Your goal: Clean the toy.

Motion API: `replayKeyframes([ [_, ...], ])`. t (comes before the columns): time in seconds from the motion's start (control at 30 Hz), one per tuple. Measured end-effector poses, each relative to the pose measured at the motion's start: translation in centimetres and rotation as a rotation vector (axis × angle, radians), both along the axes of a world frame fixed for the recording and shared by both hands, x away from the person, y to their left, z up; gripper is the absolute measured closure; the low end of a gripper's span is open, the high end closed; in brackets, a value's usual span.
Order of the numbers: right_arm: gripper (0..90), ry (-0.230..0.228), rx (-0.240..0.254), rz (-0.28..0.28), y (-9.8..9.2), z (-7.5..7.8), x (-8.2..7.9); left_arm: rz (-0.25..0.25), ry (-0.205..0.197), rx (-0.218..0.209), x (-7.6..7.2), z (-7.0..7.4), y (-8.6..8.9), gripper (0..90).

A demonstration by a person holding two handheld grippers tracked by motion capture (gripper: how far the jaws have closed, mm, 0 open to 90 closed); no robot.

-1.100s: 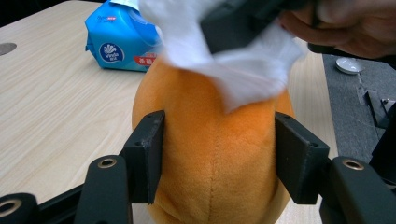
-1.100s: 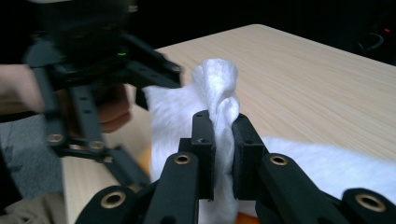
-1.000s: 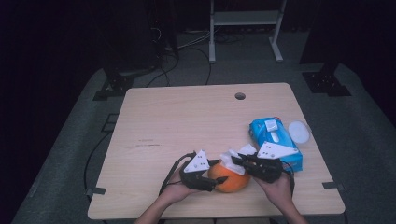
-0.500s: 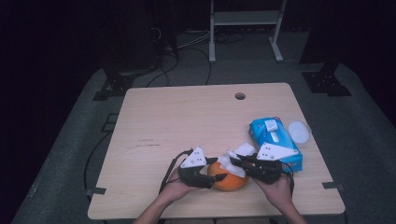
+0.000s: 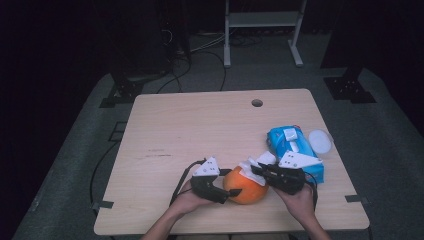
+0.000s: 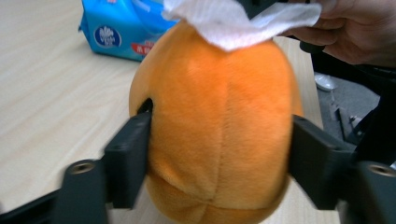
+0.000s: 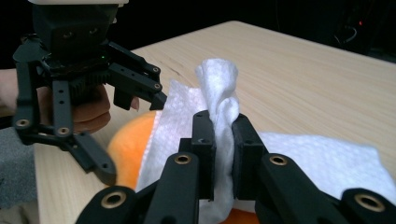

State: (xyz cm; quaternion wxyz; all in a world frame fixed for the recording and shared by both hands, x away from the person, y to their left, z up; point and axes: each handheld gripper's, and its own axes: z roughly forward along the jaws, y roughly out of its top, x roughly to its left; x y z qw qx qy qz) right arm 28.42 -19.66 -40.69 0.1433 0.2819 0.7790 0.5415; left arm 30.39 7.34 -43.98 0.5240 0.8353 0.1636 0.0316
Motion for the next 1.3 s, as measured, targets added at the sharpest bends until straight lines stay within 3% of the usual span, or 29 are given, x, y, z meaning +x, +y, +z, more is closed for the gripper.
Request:
replayKeyframes([
  [0.17, 81.2, -0.027, 0.041, 0.057, 1.2, 0.9, -1.1, -0.032, -0.070, 0.009, -1.1, 2.3, -0.3, 34.9],
  [0.3, 81.2, -0.041, 0.073, 0.120, 2.7, 1.4, -2.0, -0.036, -0.084, 0.009, -1.5, 3.0, -0.2, 38.2],
  [0.37, 81.3, -0.048, 0.068, 0.116, 2.7, 1.5, -1.9, -0.030, -0.087, 0.009, -1.5, 3.1, 0.0, 38.9],
  [0.53, 81.2, -0.013, 0.069, 0.067, 1.4, 0.6, -0.9, -0.014, -0.088, 0.003, -1.4, 3.3, 0.3, 40.3],
  [0.63, 81.3, -0.004, 0.053, 0.015, 0.5, 0.4, -0.3, -0.010, -0.092, 0.002, -1.3, 3.4, 0.3, 40.4],
  [0.73, 81.3, -0.011, 0.065, 0.025, 0.8, 0.7, -0.7, -0.005, -0.098, -0.001, -1.4, 3.6, 0.3, 40.5],
  [0.83, 81.2, -0.024, 0.100, 0.079, 1.7, 1.3, -1.4, 0.004, -0.096, -0.004, -1.4, 3.6, 0.3, 40.4],
  [0.93, 81.2, -0.036, 0.078, 0.085, 2.2, 1.4, -1.6, 0.009, -0.096, 0.005, -1.3, 3.5, 0.3, 40.1],
  [1.03, 81.2, -0.024, 0.053, 0.067, 1.9, 0.8, -1.1, 0.010, -0.083, -0.003, -1.1, 2.9, 0.1, 33.7],
  [1.07, 81.2, -0.012, 0.042, 0.052, 1.5, 0.3, -0.7, 0.007, -0.085, -0.007, -0.9, 2.7, 0.1, 24.5],
  [1.17, 81.2, 0.001, 0.040, 0.033, 1.1, 0.0, -0.4, 0.000, -0.062, -0.028, -0.6, 2.3, 0.2, 16.7],
  [1.2, 81.2, -0.004, 0.033, 0.027, 1.0, 0.0, -0.3, 0.004, -0.043, -0.004, -0.4, 2.1, 0.2, 11.9],
  [1.3, 81.2, 0.002, 0.037, 0.002, 0.4, -0.2, 0.0, -0.002, -0.022, 0.007, -0.3, 1.7, 0.3, 10.3],
])
